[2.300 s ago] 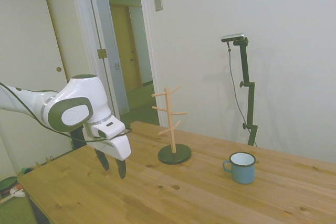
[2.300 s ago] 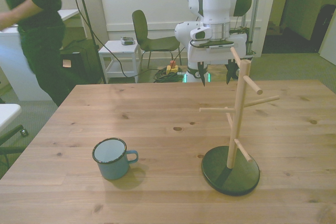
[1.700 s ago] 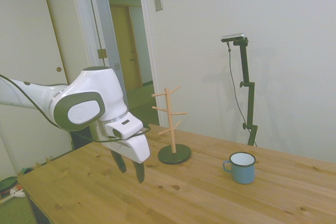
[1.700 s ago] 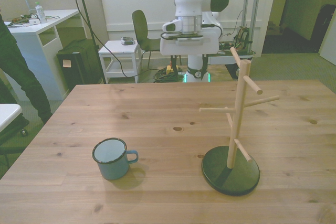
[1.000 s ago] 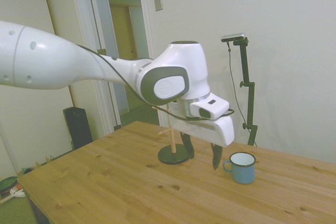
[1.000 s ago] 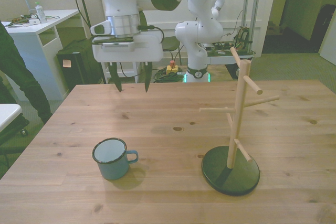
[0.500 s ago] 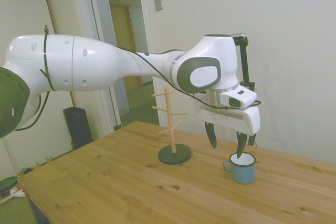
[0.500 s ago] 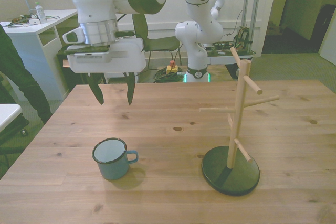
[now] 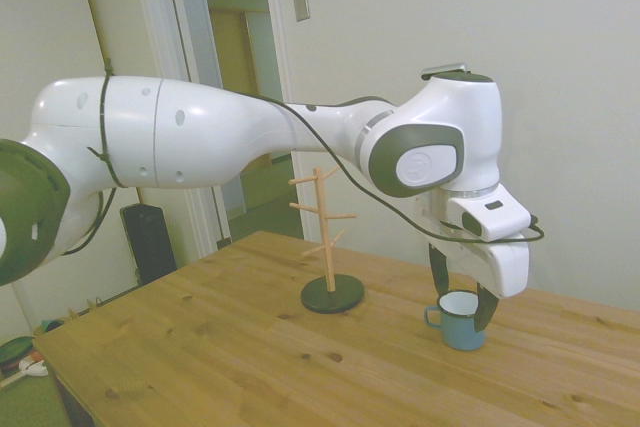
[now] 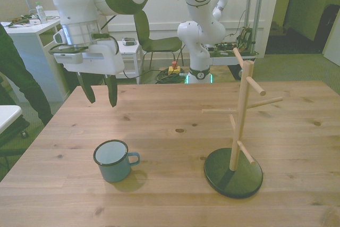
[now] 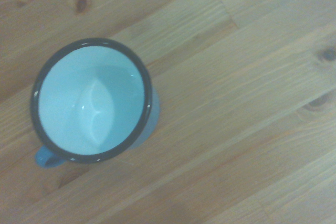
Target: Hang the mug
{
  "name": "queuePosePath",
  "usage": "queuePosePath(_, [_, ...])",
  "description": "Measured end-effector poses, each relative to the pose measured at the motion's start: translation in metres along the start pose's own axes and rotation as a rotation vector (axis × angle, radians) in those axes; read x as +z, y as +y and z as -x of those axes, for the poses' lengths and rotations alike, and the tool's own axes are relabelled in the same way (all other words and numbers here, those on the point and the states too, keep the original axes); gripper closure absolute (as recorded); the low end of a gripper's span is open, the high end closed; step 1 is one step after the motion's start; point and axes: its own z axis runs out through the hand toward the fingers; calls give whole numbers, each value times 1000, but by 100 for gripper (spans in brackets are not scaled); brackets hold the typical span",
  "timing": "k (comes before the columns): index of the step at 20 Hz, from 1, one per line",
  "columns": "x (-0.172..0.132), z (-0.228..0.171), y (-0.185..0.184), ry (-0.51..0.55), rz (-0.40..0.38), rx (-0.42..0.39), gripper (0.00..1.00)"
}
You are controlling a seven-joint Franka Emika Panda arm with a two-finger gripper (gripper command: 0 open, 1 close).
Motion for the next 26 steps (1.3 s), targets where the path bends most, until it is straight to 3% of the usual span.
queuePosePath(4, [9, -12, -7, -26, -1, 117, 0])
queuePosePath(8, [-2, -7, -21, -19, -26, 167, 0])
queuePosePath(15, [35, -3, -41, -43, 1, 200, 0])
queuePosePath(26, [67, 4, -75, -42, 0, 201, 0])
